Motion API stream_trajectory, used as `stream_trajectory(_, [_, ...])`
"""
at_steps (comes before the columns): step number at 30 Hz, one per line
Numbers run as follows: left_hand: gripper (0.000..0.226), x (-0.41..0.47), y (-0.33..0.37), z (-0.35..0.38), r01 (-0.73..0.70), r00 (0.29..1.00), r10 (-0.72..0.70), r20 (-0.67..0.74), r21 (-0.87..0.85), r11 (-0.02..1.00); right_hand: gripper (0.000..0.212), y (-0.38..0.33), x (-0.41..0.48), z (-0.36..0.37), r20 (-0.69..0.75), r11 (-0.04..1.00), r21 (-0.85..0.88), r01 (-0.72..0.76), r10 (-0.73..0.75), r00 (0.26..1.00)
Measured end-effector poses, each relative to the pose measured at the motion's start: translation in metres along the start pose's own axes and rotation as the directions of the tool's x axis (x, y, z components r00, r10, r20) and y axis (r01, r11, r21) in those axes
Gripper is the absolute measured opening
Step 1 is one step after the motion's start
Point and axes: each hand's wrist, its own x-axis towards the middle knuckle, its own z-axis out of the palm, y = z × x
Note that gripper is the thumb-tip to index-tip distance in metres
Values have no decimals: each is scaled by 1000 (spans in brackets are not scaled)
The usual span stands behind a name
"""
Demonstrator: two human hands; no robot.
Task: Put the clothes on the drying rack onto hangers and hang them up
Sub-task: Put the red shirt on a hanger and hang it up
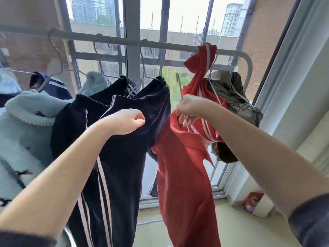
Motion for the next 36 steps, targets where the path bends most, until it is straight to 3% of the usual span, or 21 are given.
stream_trajectory(8, [22,31,25,-29,-113,989,135,-66,262,959,9,-10,30,-55,-90,981,192,-37,55,994])
stream_trajectory(11, [19,47,30,-45,-167,957,230,-179,308,937,11,-17,42,-68,-134,981,191,-30,56,989])
stream_trajectory(13, [19,57,37,-58,-188,899,306,-313,355,916,12,-22,51,-76,-194,981,192,-6,44,980])
stream_trajectory(16, [17,73,46,-78,-186,729,442,-523,471,862,15,-28,64,-84,-249,990,141,18,18,968])
stream_trajectory(18, [25,86,50,-93,-137,638,527,-562,590,795,17,-34,71,-88,-245,990,138,15,20,969])
stream_trajectory(19, [33,94,50,-100,-102,627,550,-552,641,760,18,-37,76,-90,-244,990,142,13,22,970])
stream_trajectory(21, [46,108,48,-110,-58,672,535,-512,683,728,20,-41,86,-89,-231,993,117,-3,30,973])
stream_trajectory(25, [42,128,46,-120,-86,751,429,-502,570,817,22,-43,108,-84,-153,997,79,-22,34,988])
stream_trajectory(27, [36,136,45,-124,-113,736,429,-524,529,841,14,-39,116,-77,-165,996,83,-16,29,986])
stream_trajectory(32, [28,153,46,-127,-140,670,476,-570,532,835,22,-32,141,-61,-208,989,142,-42,71,976])
stream_trajectory(36, [38,158,51,-125,-58,613,510,-603,610,790,25,-33,133,-66,-120,982,187,-8,31,992])
